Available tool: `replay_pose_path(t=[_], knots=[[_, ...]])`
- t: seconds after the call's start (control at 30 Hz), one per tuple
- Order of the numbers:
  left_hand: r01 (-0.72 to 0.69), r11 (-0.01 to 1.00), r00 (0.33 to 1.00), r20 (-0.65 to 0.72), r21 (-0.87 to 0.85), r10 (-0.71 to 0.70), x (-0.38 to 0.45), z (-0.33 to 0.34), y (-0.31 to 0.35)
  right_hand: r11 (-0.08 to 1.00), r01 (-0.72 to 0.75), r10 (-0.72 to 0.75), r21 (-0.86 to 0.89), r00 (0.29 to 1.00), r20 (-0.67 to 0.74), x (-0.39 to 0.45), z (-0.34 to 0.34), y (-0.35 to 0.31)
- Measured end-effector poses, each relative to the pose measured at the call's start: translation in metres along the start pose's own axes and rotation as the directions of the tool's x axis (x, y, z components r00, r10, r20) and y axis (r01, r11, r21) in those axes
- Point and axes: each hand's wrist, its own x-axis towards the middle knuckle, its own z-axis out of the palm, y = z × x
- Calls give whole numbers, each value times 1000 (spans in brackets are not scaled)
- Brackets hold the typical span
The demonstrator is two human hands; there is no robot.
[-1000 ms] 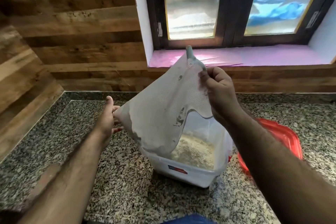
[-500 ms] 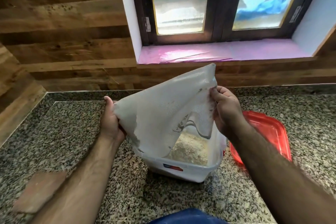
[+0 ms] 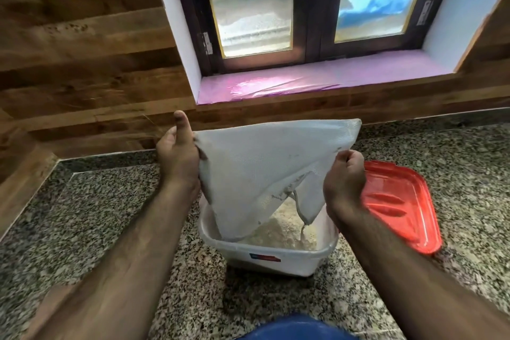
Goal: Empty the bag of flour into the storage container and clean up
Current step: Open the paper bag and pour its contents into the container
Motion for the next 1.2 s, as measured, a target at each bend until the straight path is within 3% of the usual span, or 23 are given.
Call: replay_pose_path(t=[0.1, 0.27, 0.5, 0.67, 0.73, 0.8, 0.87, 0.9, 0.97, 1.1, 1.17, 1.2], knots=[[-123, 982, 992, -7, 143, 125, 2, 7, 11, 993, 114, -116, -33, 992, -47, 0, 2, -2], [-207, 941, 976, -15, 266, 219, 6, 8, 13, 953, 289, -293, -94, 955, -37, 10, 9, 1], [-256, 946, 965, -5, 198, 262, 4, 3, 6, 933, 356, -352, -63, 934, 60, 32, 15, -4], [-311, 946, 950, -9, 91, 313, 4, -9, 2, 947, 242, -276, 211, 950, 149, 34, 4, -15], [-370, 926, 928, -23, 74, 372, 4, -15, 3, 899, 362, -395, 247, 914, 98, 29, -1, -31], [-414, 906, 909, -22, 83, 417, 4, -18, 3, 788, 605, -613, 114, 788, 57, 26, -5, -50], [-474, 876, 880, 4, 87, 476, 4, -21, 4, 544, 828, -814, -137, 560, 152, 29, -8, -70], [-519, 848, 854, 26, 106, 519, 5, -22, 4, 417, 879, -847, -231, 468, 251, 30, -8, -80], [-621, 768, 784, 103, 158, 613, 7, -25, 1, 241, 924, -819, -298, 358, 448, 31, -6, -96], [-698, 703, 713, 223, 137, 664, 7, -16, -2, 83, 991, -680, -104, 133, 721, 12, 18, -113], [-679, 730, 719, 268, 75, 642, 3, -11, -1, 101, 995, -639, 25, 45, 768, 5, 33, -114], [-663, 746, 731, 260, 57, 631, 2, -12, -2, 145, 987, -619, 66, 38, 784, 2, 38, -115]])
